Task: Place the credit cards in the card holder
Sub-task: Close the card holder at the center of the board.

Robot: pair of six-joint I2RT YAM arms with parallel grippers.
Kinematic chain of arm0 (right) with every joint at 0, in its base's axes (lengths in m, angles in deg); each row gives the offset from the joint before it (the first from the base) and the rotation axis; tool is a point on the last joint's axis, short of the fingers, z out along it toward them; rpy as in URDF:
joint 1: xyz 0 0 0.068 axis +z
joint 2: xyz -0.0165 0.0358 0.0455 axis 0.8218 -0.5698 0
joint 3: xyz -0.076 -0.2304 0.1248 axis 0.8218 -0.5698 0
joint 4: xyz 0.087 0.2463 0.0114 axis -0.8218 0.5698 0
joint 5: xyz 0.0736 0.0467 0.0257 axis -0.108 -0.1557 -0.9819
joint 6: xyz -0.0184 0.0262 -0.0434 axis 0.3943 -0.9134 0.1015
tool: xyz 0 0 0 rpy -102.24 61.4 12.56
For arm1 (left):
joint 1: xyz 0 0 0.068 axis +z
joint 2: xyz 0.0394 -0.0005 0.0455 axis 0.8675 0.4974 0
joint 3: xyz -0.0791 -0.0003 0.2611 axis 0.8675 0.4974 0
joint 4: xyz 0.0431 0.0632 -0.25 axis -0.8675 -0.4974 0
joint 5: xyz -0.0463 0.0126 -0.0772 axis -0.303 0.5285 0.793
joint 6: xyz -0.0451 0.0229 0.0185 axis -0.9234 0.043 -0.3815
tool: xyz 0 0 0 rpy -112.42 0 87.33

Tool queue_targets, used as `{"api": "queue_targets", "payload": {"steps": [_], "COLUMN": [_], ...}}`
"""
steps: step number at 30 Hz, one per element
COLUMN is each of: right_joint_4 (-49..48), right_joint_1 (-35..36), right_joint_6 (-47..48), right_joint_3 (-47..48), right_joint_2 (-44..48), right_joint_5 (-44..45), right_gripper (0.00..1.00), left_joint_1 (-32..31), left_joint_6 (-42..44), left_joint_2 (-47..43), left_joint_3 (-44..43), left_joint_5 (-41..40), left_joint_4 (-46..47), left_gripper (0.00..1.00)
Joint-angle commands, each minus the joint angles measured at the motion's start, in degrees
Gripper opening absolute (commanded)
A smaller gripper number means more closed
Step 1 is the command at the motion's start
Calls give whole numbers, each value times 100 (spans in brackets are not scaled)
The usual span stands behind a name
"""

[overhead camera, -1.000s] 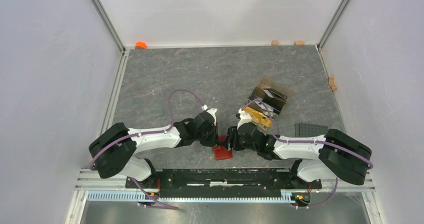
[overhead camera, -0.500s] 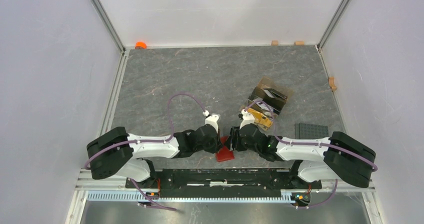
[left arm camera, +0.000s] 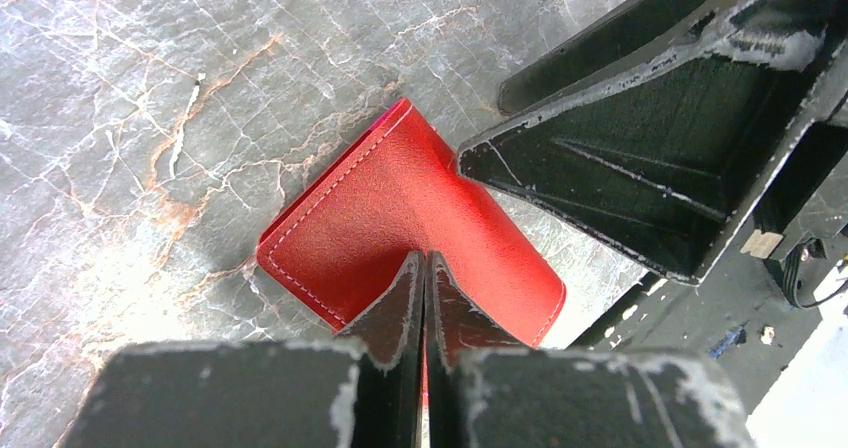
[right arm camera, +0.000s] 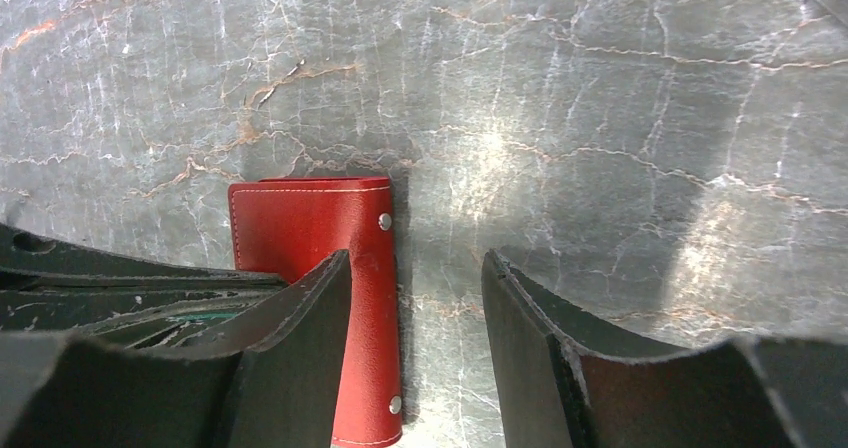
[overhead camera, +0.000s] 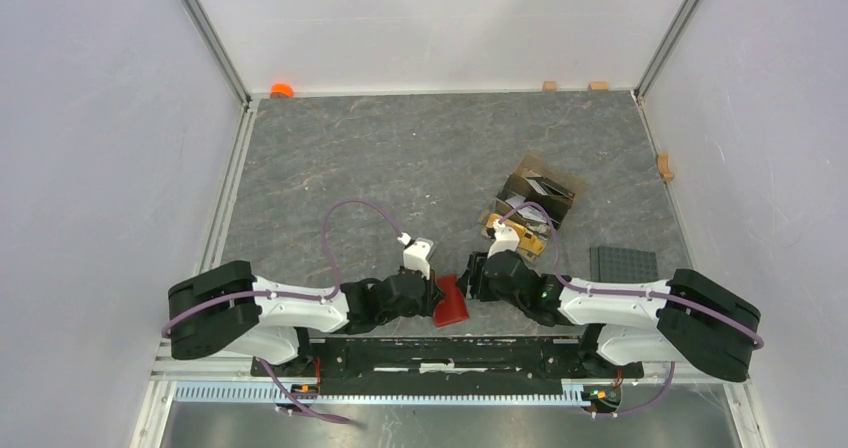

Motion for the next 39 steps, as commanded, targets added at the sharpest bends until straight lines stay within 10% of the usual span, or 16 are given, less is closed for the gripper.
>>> {"api": "queue_targets", "payload": {"steps": [1,32,39], "right_joint_4": [896,1020,1491], "right_joint_1": [8,-17,-283], "right_joint_6": [-42,344,1016], "right_joint_3": [-349,-372,177], "right_joint_2": [-13,430,720], "right_joint_5": [388,853,956], "right_gripper": [57,59,64], "left_joint_1": [-350,-2521,-1899], "left_joint_6": [316,-1138,78], "left_joint_2": [345,2188,997], "left_joint_3": [391,269,-834], "left_joint_5": [-414,-2768,-2360], "left_joint_4": [-887,-641,-1857], "left_gripper": [2,2,34]}}
